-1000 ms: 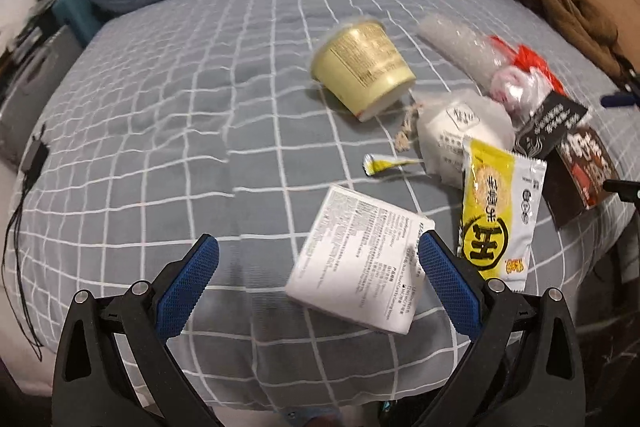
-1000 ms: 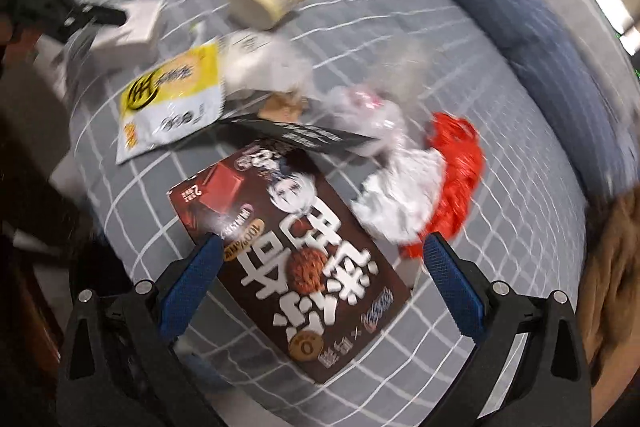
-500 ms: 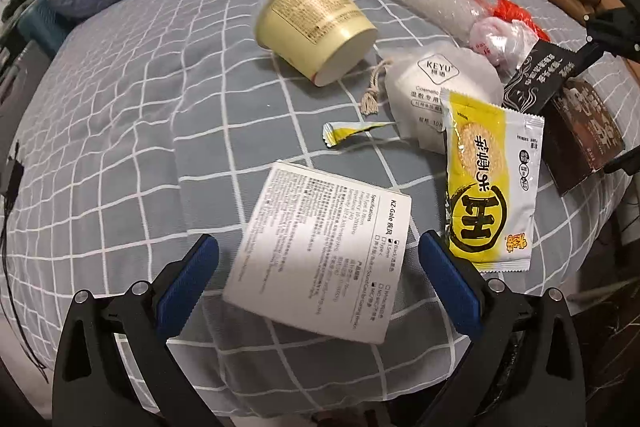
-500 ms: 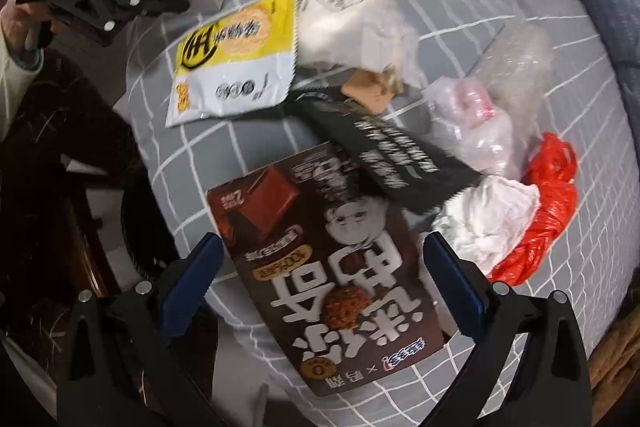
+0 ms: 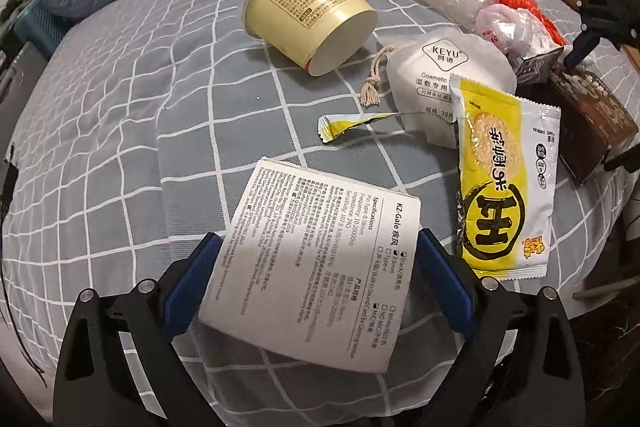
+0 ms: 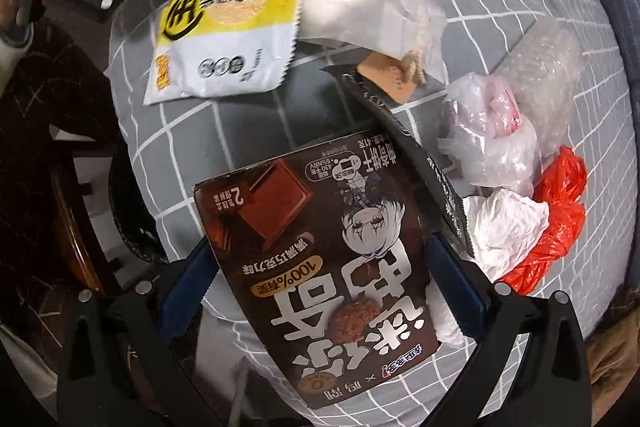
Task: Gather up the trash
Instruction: 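Grasp the white box with the left tool while the right tool grasps the brown chocolate box, then carry both held boxes down off the bed toward the black trash bin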
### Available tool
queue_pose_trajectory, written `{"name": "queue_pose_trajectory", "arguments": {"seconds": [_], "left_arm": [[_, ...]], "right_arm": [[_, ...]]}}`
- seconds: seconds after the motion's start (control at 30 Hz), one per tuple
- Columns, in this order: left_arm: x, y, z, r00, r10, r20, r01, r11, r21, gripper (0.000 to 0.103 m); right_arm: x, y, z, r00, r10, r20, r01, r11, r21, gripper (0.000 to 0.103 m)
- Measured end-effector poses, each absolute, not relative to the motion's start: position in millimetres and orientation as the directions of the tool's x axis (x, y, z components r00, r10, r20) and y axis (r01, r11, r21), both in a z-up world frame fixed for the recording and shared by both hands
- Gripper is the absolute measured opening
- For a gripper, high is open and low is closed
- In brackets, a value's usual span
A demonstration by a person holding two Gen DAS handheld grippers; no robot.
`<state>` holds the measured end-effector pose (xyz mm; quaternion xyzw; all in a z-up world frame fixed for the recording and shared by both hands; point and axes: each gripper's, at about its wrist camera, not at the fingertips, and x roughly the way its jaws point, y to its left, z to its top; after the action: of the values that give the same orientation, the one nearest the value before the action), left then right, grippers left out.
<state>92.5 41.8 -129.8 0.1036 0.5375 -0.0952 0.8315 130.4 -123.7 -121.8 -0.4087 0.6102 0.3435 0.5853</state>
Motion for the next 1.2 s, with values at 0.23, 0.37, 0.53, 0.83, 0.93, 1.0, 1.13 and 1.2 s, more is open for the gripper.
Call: {"name": "queue_pose_trajectory", "arguments": {"seconds": [0.23, 0.37, 0.53, 0.83, 0.93, 1.0, 1.13, 1.2], "left_arm": [[97.4, 44.7, -134.3, 0.417, -0.067, -0.907, 0.265, 0.963, 0.051, 0.085], [98.1, 45.6, -133.9, 0.432, -0.074, -0.899, 0.255, 0.966, 0.043, 0.08], [102.5, 46.9, -134.4, 0.451, -0.085, -0.889, 0.245, 0.969, 0.032, 0.075], [101.5, 41.5, -125.4, 0.482, -0.083, -0.872, 0.235, 0.971, 0.037, 0.075], [101.3, 41.6, -121.3, 0.494, -0.078, -0.866, 0.216, 0.976, 0.036, 0.075], [99.4, 40.4, -117.3, 0.508, -0.071, -0.859, 0.202, 0.979, 0.038, 0.075], [94.9, 41.1, -104.8, 0.538, -0.072, -0.84, 0.174, 0.984, 0.027, 0.075], [92.6, 43.0, -98.5, 0.556, -0.07, -0.829, 0.159, 0.987, 0.023, 0.075]], "right_arm": [[132.0, -122.4, -128.5, 0.003, -0.107, -0.994, -0.9, 0.433, -0.049, 0.097], [136.0, -126.3, -126.7, 0.003, -0.12, -0.993, -0.907, 0.418, -0.054, 0.097], [147.6, -132.9, -127.9, -0.02, -0.115, -0.993, -0.881, 0.472, -0.037, 0.097], [141.1, -145.9, -106.9, 0.003, -0.014, -1.0, -0.843, 0.538, -0.009, 0.093], [137.2, -147.9, -93.1, 0.043, 0.033, -0.999, -0.802, 0.597, -0.015, 0.093], [135.2, -149.8, -86.0, 0.066, 0.052, -0.996, -0.774, 0.633, -0.018, 0.093], [132.0, -152.2, -74.1, 0.094, 0.075, -0.993, -0.701, 0.713, -0.013, 0.093], [128.3, -156.1, -65.3, 0.112, 0.094, -0.989, -0.654, 0.756, -0.002, 0.093]]}}
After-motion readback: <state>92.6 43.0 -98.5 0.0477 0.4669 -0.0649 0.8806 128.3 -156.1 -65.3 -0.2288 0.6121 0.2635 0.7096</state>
